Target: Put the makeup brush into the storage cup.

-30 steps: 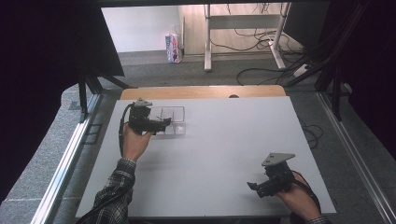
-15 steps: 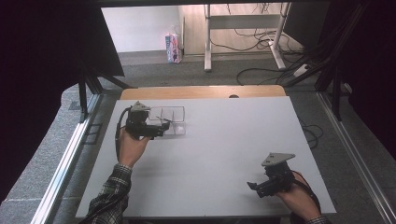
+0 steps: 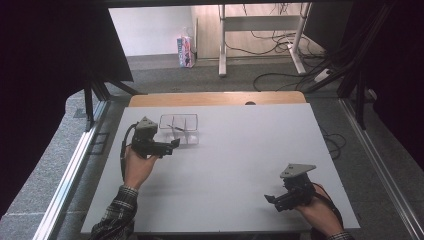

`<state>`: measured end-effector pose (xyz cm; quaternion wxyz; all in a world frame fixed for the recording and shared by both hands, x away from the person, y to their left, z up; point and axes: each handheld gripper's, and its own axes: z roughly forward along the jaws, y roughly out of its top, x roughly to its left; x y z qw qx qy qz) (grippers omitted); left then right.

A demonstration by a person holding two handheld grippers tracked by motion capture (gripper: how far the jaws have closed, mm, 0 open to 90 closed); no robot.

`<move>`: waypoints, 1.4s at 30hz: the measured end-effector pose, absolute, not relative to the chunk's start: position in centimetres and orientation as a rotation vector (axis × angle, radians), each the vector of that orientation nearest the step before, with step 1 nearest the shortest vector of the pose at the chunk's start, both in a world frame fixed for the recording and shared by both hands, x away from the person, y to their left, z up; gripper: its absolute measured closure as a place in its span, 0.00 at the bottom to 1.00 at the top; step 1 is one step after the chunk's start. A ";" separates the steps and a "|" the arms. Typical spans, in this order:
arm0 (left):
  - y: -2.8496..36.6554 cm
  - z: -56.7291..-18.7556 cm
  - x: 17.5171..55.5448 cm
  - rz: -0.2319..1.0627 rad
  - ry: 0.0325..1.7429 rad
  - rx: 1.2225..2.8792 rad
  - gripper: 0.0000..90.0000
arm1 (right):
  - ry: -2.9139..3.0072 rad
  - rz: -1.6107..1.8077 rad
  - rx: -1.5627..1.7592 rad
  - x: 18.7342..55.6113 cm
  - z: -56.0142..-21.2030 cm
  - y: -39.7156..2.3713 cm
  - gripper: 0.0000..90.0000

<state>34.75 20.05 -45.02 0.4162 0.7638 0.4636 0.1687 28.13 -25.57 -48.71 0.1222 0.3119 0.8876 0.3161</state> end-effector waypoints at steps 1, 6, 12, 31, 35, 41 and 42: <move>20.0 -45.1 34.7 0.424 1.161 1.923 0.00 | 2.589 0.925 0.912 28.1 -48.7 -25.6 0.00; 19.4 -45.3 34.3 0.427 1.141 1.950 0.00 | 2.584 0.940 0.919 28.1 -48.6 -25.6 0.00; 18.8 -45.7 33.9 0.419 1.137 1.964 0.00 | 2.583 0.945 0.918 28.2 -48.6 -25.7 0.00; 18.5 -46.3 32.5 0.384 1.129 1.995 0.00 | 2.575 0.955 0.917 28.1 -48.5 -25.8 0.00; 18.6 -46.4 32.2 0.379 1.130 2.000 0.00 | 2.572 0.954 0.917 28.1 -48.5 -25.8 0.00; 18.7 -46.6 31.6 0.370 1.130 2.001 0.00 | 2.560 0.965 0.915 28.1 -48.4 -25.9 0.00; 18.8 -46.6 31.5 0.371 1.129 2.001 0.00 | 2.559 0.965 0.915 28.1 -48.4 -25.9 0.00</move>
